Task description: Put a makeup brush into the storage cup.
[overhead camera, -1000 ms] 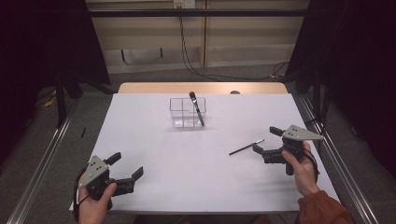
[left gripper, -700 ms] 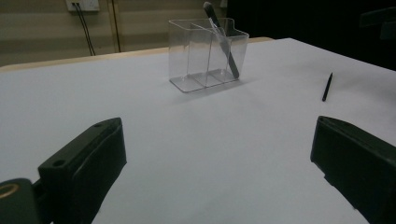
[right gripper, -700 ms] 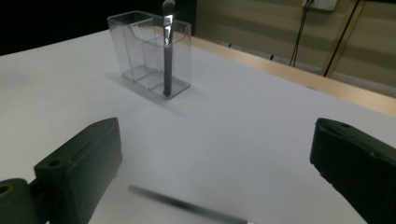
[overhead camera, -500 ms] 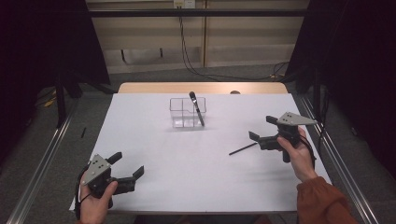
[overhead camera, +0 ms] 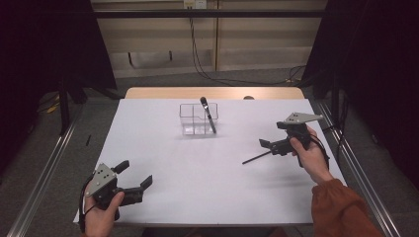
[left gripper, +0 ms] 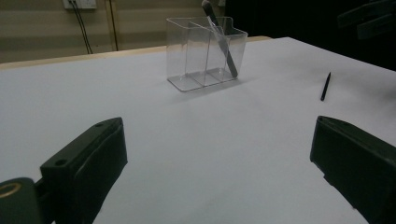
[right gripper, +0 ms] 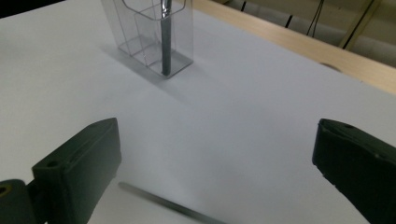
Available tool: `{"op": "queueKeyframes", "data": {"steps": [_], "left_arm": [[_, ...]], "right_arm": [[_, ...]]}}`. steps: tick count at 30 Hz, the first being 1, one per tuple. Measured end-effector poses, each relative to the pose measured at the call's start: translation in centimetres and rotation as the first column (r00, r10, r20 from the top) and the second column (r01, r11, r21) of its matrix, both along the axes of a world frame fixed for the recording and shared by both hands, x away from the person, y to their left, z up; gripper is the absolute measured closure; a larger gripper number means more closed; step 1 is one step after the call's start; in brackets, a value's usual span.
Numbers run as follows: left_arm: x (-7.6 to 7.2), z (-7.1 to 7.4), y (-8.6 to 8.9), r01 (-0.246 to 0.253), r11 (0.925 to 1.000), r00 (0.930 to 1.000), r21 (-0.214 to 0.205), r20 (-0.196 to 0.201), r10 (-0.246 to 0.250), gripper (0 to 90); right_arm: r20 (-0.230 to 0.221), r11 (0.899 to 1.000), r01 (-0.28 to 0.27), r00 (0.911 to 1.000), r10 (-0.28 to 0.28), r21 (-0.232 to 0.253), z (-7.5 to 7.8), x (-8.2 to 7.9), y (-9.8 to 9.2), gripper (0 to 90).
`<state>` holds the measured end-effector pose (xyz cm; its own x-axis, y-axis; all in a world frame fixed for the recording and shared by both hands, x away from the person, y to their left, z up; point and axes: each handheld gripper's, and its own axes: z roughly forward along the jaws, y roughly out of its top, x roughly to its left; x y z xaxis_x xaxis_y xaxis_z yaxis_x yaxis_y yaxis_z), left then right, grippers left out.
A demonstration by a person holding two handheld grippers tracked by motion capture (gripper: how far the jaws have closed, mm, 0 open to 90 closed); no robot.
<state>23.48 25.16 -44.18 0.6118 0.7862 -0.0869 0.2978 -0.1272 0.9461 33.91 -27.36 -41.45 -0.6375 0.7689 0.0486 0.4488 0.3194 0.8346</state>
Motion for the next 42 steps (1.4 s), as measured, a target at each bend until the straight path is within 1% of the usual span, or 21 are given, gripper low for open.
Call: {"op": "queueKeyframes", "data": {"steps": [2,4,6,8,10,12,14,20,22,23,26,31,33,34,35,37,38,39,40,41,42], "left_arm": [[0.1,-0.1,-0.1,0.003,1.0000,1.0000,0.008,-0.003,-0.003,3.9],[0.1,0.0,-0.2,0.008,0.9999,1.0000,0.015,-0.002,-0.008,4.0],[0.2,-0.1,-0.2,0.010,0.9999,0.9999,0.013,-0.001,-0.010,4.0],[0.2,-0.1,-0.2,0.013,0.9998,0.9999,0.016,-0.002,-0.013,3.9],[0.2,-0.1,-0.2,0.013,0.9998,0.9999,0.016,-0.001,-0.013,4.0],[0.1,0.0,-0.2,0.011,0.9998,0.9999,0.015,0.001,-0.011,3.9],[0.2,0.0,-0.3,0.014,0.9998,0.9999,0.015,0.007,-0.014,3.8],[0.2,-0.1,-0.4,0.021,0.9995,0.9998,0.025,0.005,-0.022,3.8],[0.2,-0.1,-0.4,0.018,0.9995,0.9998,0.027,0.004,-0.018,3.8],[0.1,-0.1,-0.4,0.017,0.9994,0.9998,0.031,0.006,-0.017,3.8],[0.0,0.0,-0.4,0.018,0.9995,0.9998,0.024,0.006,-0.019,3.8],[0.0,0.0,-0.4,0.016,0.9993,0.9998,0.033,0.008,-0.016,3.8],[0.1,0.0,-0.4,0.016,0.9991,0.9998,0.038,0.007,-0.016,3.8],[0.1,-0.1,-0.4,0.018,0.9990,0.9998,0.040,0.006,-0.018,3.8],[0.1,-0.1,-0.4,0.017,0.9991,0.9998,0.039,0.006,-0.017,3.8],[0.1,-0.1,-0.4,0.018,0.9991,0.9998,0.037,0.002,-0.018,3.8],[0.1,-0.1,-0.4,0.018,0.9991,0.9998,0.038,0.002,-0.018,3.8],[0.1,-0.1,-0.4,0.017,0.9992,0.9998,0.037,0.001,-0.017,3.8],[0.2,-0.1,-0.4,0.017,0.9992,0.9999,0.036,0.001,-0.017,3.8],[0.2,-0.1,-0.4,0.017,0.9992,0.9999,0.036,0.000,-0.017,3.8],[0.1,-0.1,-0.4,0.017,0.9991,0.9999,0.038,0.000,-0.017,3.6]], "right_arm": [[-0.084,0.998,-0.063,0.9946,0.061,-0.021,0.3,0.6,-0.1,1.3],[-0.137,0.994,-0.096,0.9866,0.089,-0.046,0.6,1.0,-0.1,1.4],[-0.147,0.991,-0.107,0.9846,0.094,-0.082,0.9,1.3,-0.1,1.9],[-0.173,0.987,-0.135,0.9779,0.118,-0.090,1.0,1.7,-0.1,1.9],[-0.200,0.978,-0.162,0.9707,0.134,-0.130,1.1,2.0,0.0,2.2],[-0.230,0.967,-0.192,0.9613,0.151,-0.170,1.1,2.3,0.1,2.4],[-0.268,0.950,-0.234,0.9472,0.176,-0.205,1.1,2.6,0.3,3.0],[-0.368,0.911,-0.311,0.9080,0.201,-0.270,1.0,3.6,0.9,4.7],[-0.394,0.885,-0.367,0.8867,0.241,-0.285,0.7,3.9,1.2,6.7],[-0.398,0.873,-0.377,0.8850,0.242,-0.308,0.6,4.0,1.3,5.7],[-0.439,0.850,-0.413,0.8627,0.251,-0.326,0.2,4.3,1.5,5.3],[-0.467,0.830,-0.426,0.8526,0.235,-0.360,-0.1,5.0,1.6,5.3],[-0.473,0.813,-0.439,0.8487,0.236,-0.382,-0.2,5.2,1.5,5.7],[-0.482,0.810,-0.439,0.8461,0.228,-0.388,-0.2,5.3,1.6,6.6],[-0.479,0.798,-0.451,0.8450,0.238,-0.400,-0.3,5.4,1.6,7.2],[-0.489,0.780,-0.459,0.8420,0.229,-0.426,-0.3,5.5,1.8,7.6],[-0.489,0.775,-0.461,0.8419,0.229,-0.432,-0.3,5.6,1.9,7.3],[-0.499,0.767,-0.473,0.8347,0.233,-0.434,-0.4,5.8,2.0,6.0],[-0.511,0.766,-0.473,0.8306,0.221,-0.437,-0.6,5.9,2.1,4.7],[-0.516,0.759,-0.469,0.8316,0.206,-0.453,-0.8,6.1,2.2,3.2],[-0.515,0.753,-0.454,0.8381,0.179,-0.477,-1.0,6.3,2.4,3.8]]}}
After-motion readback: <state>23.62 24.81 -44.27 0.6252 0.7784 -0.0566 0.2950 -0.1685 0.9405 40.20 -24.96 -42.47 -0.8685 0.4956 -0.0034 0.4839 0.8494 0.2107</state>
